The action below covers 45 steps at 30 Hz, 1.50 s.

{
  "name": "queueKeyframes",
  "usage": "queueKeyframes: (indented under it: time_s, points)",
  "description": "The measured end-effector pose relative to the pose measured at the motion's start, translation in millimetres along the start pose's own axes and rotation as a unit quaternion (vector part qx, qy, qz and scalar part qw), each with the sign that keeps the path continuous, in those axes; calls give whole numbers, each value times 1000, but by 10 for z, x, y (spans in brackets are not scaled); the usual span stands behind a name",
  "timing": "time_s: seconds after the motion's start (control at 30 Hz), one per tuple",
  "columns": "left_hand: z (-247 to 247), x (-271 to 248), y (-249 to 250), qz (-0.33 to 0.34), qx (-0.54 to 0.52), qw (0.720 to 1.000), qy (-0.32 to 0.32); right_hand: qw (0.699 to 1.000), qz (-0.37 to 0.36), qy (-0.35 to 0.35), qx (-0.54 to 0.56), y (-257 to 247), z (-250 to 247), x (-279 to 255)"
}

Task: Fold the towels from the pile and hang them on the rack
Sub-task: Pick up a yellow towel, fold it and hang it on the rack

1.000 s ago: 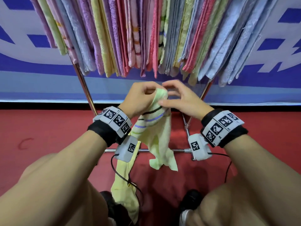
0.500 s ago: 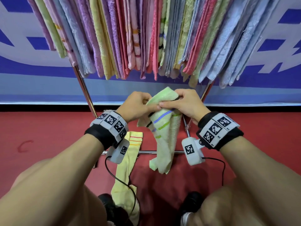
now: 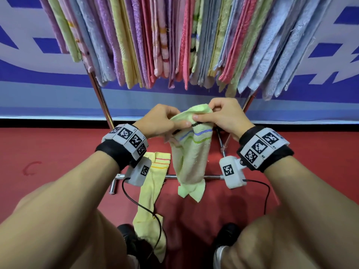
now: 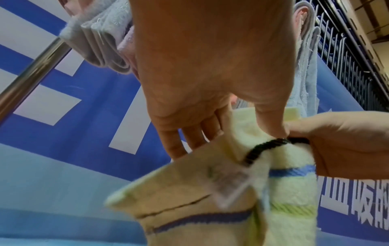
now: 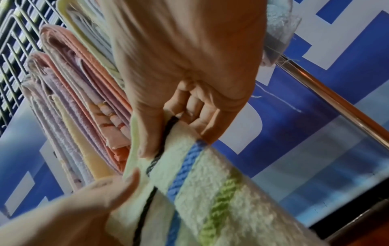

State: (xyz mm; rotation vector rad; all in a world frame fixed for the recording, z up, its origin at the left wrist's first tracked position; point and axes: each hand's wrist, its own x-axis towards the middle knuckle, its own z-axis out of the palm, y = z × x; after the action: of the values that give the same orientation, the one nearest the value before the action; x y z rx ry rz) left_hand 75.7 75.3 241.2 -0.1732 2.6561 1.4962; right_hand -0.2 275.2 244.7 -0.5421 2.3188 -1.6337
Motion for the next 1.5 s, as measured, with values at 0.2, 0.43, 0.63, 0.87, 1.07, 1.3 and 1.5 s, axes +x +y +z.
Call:
queueKeyframes:
  time_s: [0.2, 0.43, 0.63, 0.87, 1.07, 1.3, 1.5]
  points:
    - [-22, 19, -83, 31, 26, 998, 51, 993, 35, -106, -32, -16, -25, -28]
    - [-73, 13, -98, 41, 21, 998, 33, 996, -15, -51, -70, -4, 19, -20]
    - [-48, 0, -94, 4, 48, 999, -2, 996, 6, -37, -86, 32, -6, 25]
    - [-45, 42, -118, 44, 24, 995, 81, 992, -12, -80, -95, -16, -17, -20]
    - [-120, 21, -118, -18, 4, 1000, -26, 995, -6, -9, -95, -17, -75, 16]
    - [-80, -16, -98, 27, 14, 1000, 2, 992, 17, 18, -127, 21, -64, 32]
    - [20, -58, -17, 176, -20, 984, 36, 997, -13, 3, -79, 3, -4, 7]
